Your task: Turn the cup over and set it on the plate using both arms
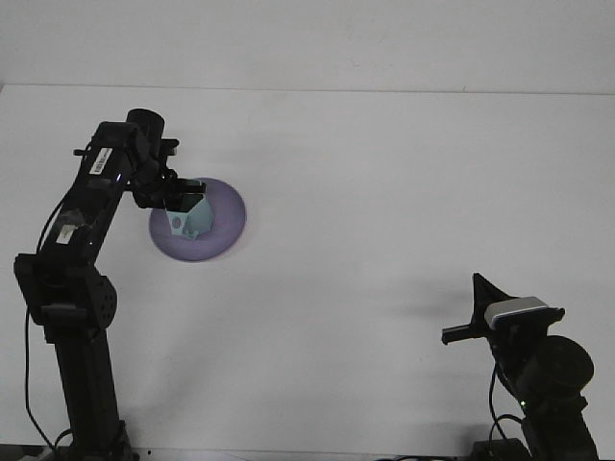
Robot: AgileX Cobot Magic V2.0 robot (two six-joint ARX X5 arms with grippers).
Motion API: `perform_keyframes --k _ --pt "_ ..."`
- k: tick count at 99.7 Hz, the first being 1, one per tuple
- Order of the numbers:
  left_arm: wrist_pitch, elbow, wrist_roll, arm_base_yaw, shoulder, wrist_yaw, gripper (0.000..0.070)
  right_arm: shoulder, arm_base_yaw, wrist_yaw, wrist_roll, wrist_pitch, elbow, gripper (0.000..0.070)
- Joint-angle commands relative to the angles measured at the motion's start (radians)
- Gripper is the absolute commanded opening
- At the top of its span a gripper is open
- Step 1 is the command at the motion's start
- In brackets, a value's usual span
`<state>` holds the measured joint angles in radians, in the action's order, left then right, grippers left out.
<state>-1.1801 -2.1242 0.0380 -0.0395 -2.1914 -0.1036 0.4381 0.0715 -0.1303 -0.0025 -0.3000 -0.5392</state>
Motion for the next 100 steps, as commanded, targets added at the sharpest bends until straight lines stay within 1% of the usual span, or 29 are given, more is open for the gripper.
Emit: perform_keyframes --k 1,20,23,27,37,43,57,64,76,91,96,100 --pt "0.001 -0.023 -0.005 0.0 -0.022 0.003 0.0012 0.001 0.001 0.0 0.01 0.008 -0.002 0.0" --pt "0.01 -0.023 0.0 -0.001 -0.024 0.002 0.0019 0.002 0.001 0.0 0.01 0.008 -0.002 0.0" --pt "0.01 -0.023 0.0 -0.001 -0.024 0.002 0.0033 0.002 0.001 0.0 0.01 0.009 -0.002 0.0" --pt "0.011 -0.023 0.0 -0.001 -0.024 0.002 0.009 0.002 0.001 0.0 0.01 0.008 -0.002 0.0" --pt "0.019 -0.023 0.0 -0.001 -0.024 0.001 0.0302 0.002 0.001 0.0 0.01 0.009 -0.002 0.0" --pt "0.023 -0.023 0.0 -0.001 -0.024 0.001 0.0392 0.002 0.001 0.0 0.01 0.008 -0.002 0.0" --pt "0.02 -0.034 -0.002 0.003 -0.011 -0.009 0.0507 0.002 0.001 0.0 0.01 0.008 -0.002 0.0" --pt "0.002 -0.06 -0.002 0.007 0.005 -0.009 0.0544 0.002 0.001 0.0 0.01 0.008 -0.002 0.0" --pt "-0.032 -0.126 -0.01 0.012 0.053 -0.014 0.0546 0.001 0.001 0.0 0.01 0.009 -0.002 0.0" --pt "-0.018 -0.146 -0.023 0.024 0.179 -0.033 0.054 0.001 0.001 0.0 0.01 0.009 -0.002 0.0" --pt "-0.019 -0.146 -0.023 0.031 0.229 -0.033 0.0515 0.001 0.001 -0.001 0.01 0.009 -0.002 0.0" --pt "-0.019 -0.146 -0.023 0.038 0.27 -0.033 0.0444 0.001 0.001 -0.001 0.01 0.009 -0.002 0.0"
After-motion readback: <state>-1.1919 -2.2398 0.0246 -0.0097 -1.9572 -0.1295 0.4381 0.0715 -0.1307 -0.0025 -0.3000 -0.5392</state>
